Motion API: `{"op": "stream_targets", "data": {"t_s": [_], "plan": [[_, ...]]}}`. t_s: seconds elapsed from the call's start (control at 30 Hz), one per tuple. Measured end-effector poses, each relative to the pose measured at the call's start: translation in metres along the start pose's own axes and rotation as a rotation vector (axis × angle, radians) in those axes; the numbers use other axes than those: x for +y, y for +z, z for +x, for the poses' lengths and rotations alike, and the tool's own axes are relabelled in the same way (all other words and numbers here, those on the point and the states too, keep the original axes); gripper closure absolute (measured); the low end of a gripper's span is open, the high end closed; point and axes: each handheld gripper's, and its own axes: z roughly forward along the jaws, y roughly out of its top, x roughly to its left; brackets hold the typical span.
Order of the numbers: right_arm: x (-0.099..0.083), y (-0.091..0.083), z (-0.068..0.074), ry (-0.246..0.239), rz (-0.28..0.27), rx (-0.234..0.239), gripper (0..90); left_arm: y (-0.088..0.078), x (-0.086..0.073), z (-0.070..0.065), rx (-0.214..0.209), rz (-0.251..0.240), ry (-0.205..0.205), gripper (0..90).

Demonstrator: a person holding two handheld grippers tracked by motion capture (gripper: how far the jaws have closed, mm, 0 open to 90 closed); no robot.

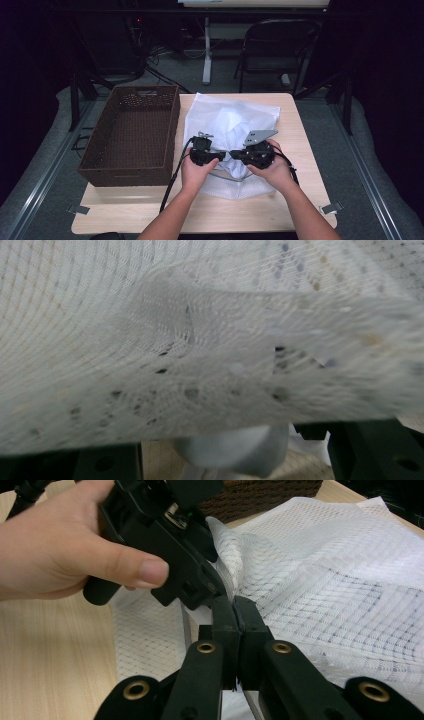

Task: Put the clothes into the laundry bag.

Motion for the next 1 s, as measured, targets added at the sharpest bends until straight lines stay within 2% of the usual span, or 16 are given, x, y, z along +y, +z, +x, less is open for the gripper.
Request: {"op": "stream_targets", "data": {"t_s": [0.17, 0.3, 0.53, 0.7, 1.0], "plan": [[0.000, -0.001, 0.000, 0.001, -0.002, -0.002, 89.3, -0.007, -0.004, 0.000, -0.009, 0.014, 0.026, 41.7], [0.001, -0.001, 0.001, -0.002, -0.001, -0.003, 89.2, -0.009, -0.010, 0.001, 0.006, 0.014, 0.057, 41.1], [0.001, 0.000, 0.001, -0.004, 0.000, -0.002, 89.3, -0.006, -0.020, 0.001, 0.003, 0.019, 0.053, 40.7], [0.001, 0.000, 0.002, -0.007, 0.002, -0.003, 89.2, -0.003, -0.022, 0.003, 0.001, 0.031, 0.057, 40.7], [0.001, 0.001, 0.002, -0.012, 0.007, -0.002, 89.2, 0.002, -0.025, 0.001, 0.006, 0.026, 0.069, 44.0]]}}
